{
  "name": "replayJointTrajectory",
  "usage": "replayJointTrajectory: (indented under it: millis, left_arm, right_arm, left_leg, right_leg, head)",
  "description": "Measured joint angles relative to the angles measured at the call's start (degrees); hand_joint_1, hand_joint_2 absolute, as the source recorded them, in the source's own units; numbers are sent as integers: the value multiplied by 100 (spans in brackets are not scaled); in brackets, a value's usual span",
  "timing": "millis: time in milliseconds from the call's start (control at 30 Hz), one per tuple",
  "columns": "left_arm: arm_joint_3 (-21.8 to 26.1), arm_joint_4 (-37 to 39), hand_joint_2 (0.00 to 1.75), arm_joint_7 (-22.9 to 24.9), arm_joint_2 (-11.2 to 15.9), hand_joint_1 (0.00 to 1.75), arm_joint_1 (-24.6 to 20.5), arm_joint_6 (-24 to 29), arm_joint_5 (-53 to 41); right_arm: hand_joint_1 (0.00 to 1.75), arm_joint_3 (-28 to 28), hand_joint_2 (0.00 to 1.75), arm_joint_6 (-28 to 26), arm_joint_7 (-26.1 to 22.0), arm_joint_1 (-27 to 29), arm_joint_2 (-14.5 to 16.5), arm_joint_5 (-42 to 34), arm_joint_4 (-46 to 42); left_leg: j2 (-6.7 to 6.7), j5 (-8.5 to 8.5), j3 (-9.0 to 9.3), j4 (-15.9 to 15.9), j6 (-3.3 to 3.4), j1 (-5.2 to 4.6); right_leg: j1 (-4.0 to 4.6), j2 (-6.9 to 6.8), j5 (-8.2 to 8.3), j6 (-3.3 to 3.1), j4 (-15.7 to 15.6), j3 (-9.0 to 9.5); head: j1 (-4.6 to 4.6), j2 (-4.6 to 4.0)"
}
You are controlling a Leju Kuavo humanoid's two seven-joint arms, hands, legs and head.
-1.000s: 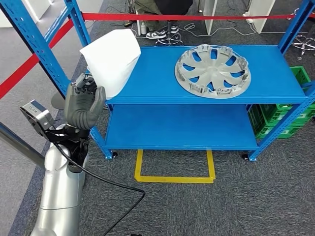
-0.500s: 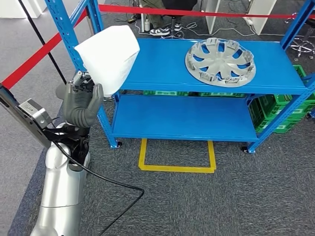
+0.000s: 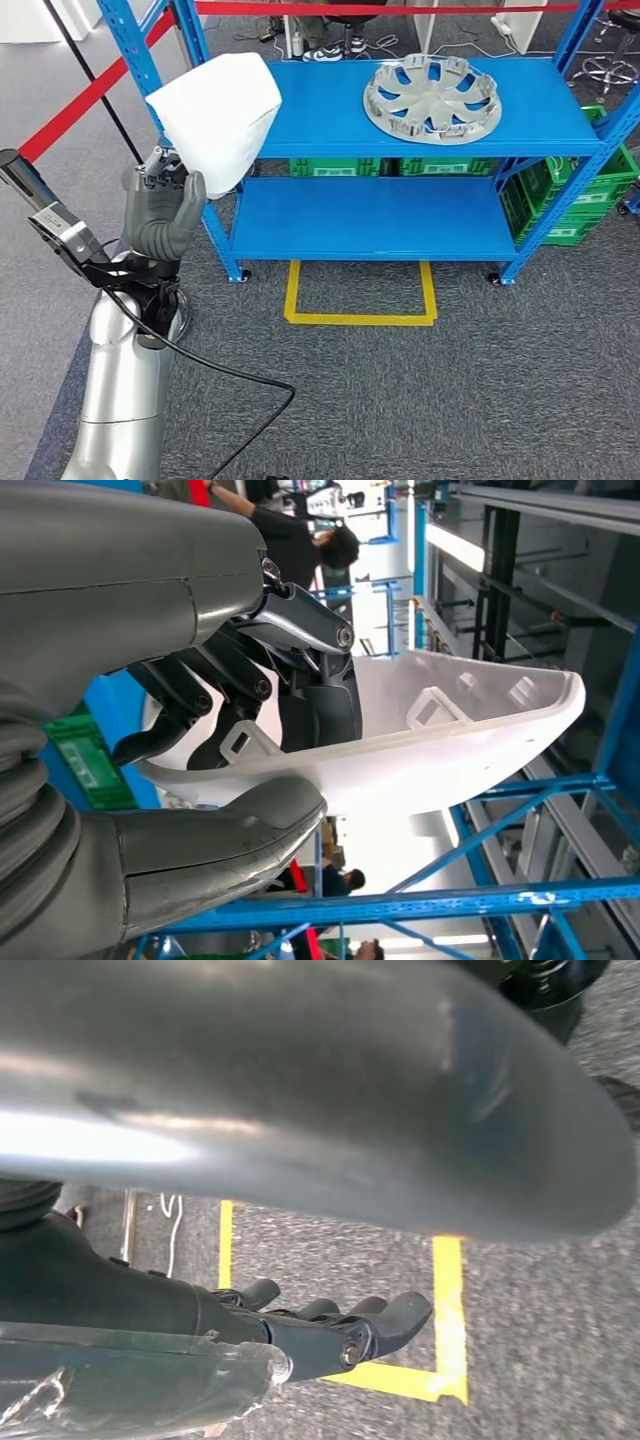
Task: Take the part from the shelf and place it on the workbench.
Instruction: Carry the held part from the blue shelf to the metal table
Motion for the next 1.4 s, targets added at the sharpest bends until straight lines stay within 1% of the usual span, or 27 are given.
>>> replayJointTrajectory:
  millis: [67, 133, 200, 233, 267, 300, 367, 400, 433, 467, 533, 600, 633, 667, 733, 767, 833, 900, 933, 967, 1000, 1067, 1133, 1200, 1267, 1333, 1400]
  left_arm:
    - [9, 0, 175, 0, -2, 175, -7, -1, 15]
    - [15, 0, 175, 0, -7, 175, -13, -1, 23]
    - [27, 2, 175, 0, -10, 175, -9, -2, 25]
    - [34, 3, 175, 2, -11, 175, -8, -3, 26]
    - [43, 4, 175, 6, -12, 175, -7, -4, 31]
    - [52, 7, 175, 14, -13, 175, -7, -5, 45]
    - [73, 16, 175, 32, -13, 175, -6, -5, 81]
    - [86, 25, 175, 38, -13, 175, -3, -5, 102]
    - [98, 36, 175, 40, -11, 175, -1, -5, 116]
    - [110, 48, 175, 43, -10, 175, 1, -5, 129]
    - [138, 67, 175, 49, -7, 175, 3, -10, 161]
    - [173, 80, 175, 80, -7, 175, -3, -55, 271]
    - [186, 88, 175, 97, -8, 175, -9, -91, 347]
    - [196, 98, 175, 110, -8, 175, -15, -127, 416]
    - [203, 125, 175, 121, -8, 175, -21, -170, 487]
    - [207, 139, 175, 125, -7, 175, -21, -179, 499]
    - [214, 166, 175, 127, -2, 175, -19, -186, 504]
    - [218, 197, 175, 127, 3, 175, -15, -187, 500]
    - [219, 215, 175, 127, 5, 175, -11, -184, 494]
    - [220, 232, 175, 127, 8, 175, -7, -176, 485]
    - [220, 244, 175, 127, 11, 175, -5, -165, 475]
    - [218, 256, 175, 138, 15, 175, -7, -140, 472]
    - [216, 266, 175, 171, 19, 175, -11, -124, 487]
    - [207, 288, 175, 239, 17, 175, -12, -118, 462]
    - [175, 318, 175, 362, 11, 175, -16, -98, 355]
    - [138, 364, 175, 546, 7, 175, -22, 31, 144]
    - [108, 451, 175, 740, 4, 175, -24, 274, -140]
  right_arm:
    - [0, 0, 0, -2, -2, -4, -1, -3, 2]
    - [0, 0, 0, -4, -5, -6, -2, -4, 2]
    - [0, 0, 0, -4, -7, 7, -1, -5, 3]
    - [0, 0, 0, -3, -6, 18, -2, -6, 3]
    - [0, 0, 0, -3, -6, 32, -1, -10, 4]
    - [0, 0, 0, -2, -7, 40, -1, -17, 6]
    - [0, 0, 0, 4, -13, 43, 2, -36, 10]
    - [0, 0, 0, 7, -15, 40, 3, -44, 12]
    - [0, 0, 0, 8, -16, 37, 4, -50, 14]
    - [0, 0, 0, 9, -15, 36, 4, -56, 15]
    - [0, 0, 0, 11, -14, 25, 3, -73, 15]
    - [0, -2, 0, 40, -9, -7, 3, -113, 16]
    - [0, -4, 0, 62, -7, -22, 4, -143, 19]
    - [0, -7, 0, 87, -3, -29, 5, -172, 22]
    - [0, -20, 0, 115, 5, -16, 9, -207, 34]
    - [0, -30, 0, 122, 9, -9, 11, -213, 40]
    - [0, -50, 0, 129, 10, -4, 13, -225, 49]
    - [0, -72, 0, 137, 10, -1, 14, -256, 51]
    - [0, -87, 0, 140, 10, 3, 14, -279, 54]
    - [0, -107, 0, 140, 10, 4, 15, -298, 56]
    - [0, -126, 0, 138, 9, 5, 15, -315, 60]
    - [0, -147, 0, 126, 9, 0, 18, -334, 70]
    - [0, -152, 0, 109, 9, -14, 22, -346, 79]
    - [0, -155, 0, 91, 11, -10, 24, -352, 81]
    - [0, -162, 0, 77, 13, 13, 20, -361, 82]
    - [0, -175, 0, 73, -1, 13, 17, -401, 83]
    - [0, -191, 0, 69, -16, -5, 17, -443, 85]
  left_leg:
    - [-4, 86, 638, -789, 3, 19]
    - [-9, -51, 1055, -1414, 75, 13]
    - [-3, -37, 1038, -1522, 196, -7]
    - [4, 24, 984, -1520, 249, -10]
    - [12, 94, 921, -1521, 301, -6]
    - [19, 171, 847, -1527, 343, -2]
    - [22, 315, 679, -1521, 386, -18]
    - [22, 386, 591, -1518, 391, -28]
    - [23, 459, 500, -1514, 390, -35]
    - [22, 530, 409, -1511, 382, -40]
    - [19, 657, 248, -1503, 351, -43]
    - [16, 747, 155, -1489, 293, -55]
    - [19, 787, 139, -1482, 260, -59]
    - [21, 828, 132, -1486, 226, -59]
    - [23, 863, 112, -1481, 162, -43]
    - [21, 775, 71, -1409, 127, -37]
    - [17, 334, -129, -920, 63, -25]
    - [17, -101, -387, -172, 25, -18]
    - [17, -173, -436, 59, 20, -18]
    - [13, -133, -383, 88, 25, -18]
    - [-2, -9, -220, -99, 39, -18]
    - [-161, 254, 282, -808, 94, -14]
    - [-334, 325, 612, -1332, 142, -1]
    - [-320, 297, 648, -1459, 181, 4]
    - [-212, 311, 632, -1488, 246, 16]
    - [-90, 334, 628, -1504, 310, 27]
    - [41, 339, 620, -1502, 336, 18]
  right_leg:
    - [3, 8, 121, 59, 16, -128]
    - [14, 16, 249, 127, 13, -191]
    - [0, 19, 378, 195, -34, -222]
    - [-11, 18, 348, 228, -23, -259]
    - [-18, 19, 200, 253, 82, -317]
    - [-23, 21, -53, 271, 310, -402]
    - [-21, 21, -656, 291, 1074, -590]
    - [-20, 21, -815, 297, 1441, -645]
    - [-20, 21, -838, 297, 1676, -632]
    - [-19, 21, -742, 291, 1715, -526]
    - [-15, 21, -503, 260, 1217, -17]
    - [2, 23, -586, 222, 410, 604]
    - [13, 27, -677, 197, 146, 773]
    - [27, 33, -726, 168, 27, 826]
    - [23, 32, -663, 85, 12, 759]
    - [17, 26, -614, 43, 9, 731]
    - [6, 25, -504, -14, 2, 646]
    - [8, 61, -402, -33, 6, 508]
    - [8, 92, -359, -30, 8, 445]
    - [8, 125, -320, -22, 11, 390]
    - [8, 169, -287, -9, 13, 346]
    - [9, 272, -235, 32, 19, 280]
    - [9, 378, -181, 92, 31, 216]
    - [3, 477, -122, 167, 30, 153]
    - [3, 418, -171, 227, 119, 64]
    - [11, 211, -454, 269, 606, -173]
    - [13, 82, -794, 304, 1379, -515]
  head:
    - [-5, 0]
    - [-13, 0]
    - [-23, 0]
    - [-31, 0]
    - [-23, 0]
    - [-15, 0]
    - [15, 0]
    - [22, 0]
    - [25, 0]
    - [27, 0]
    - [29, 0]
    - [21, 0]
    - [20, 0]
    - [18, 0]
    - [24, 0]
    - [13, 0]
    - [-6, 0]
    - [-16, 0]
    - [-16, 0]
    - [-15, 0]
    - [-16, 0]
    - [-16, 0]
    - [-16, 0]
    - [-14, 0]
    - [8, 0]
    - [49, 0]
    - [75, 0]
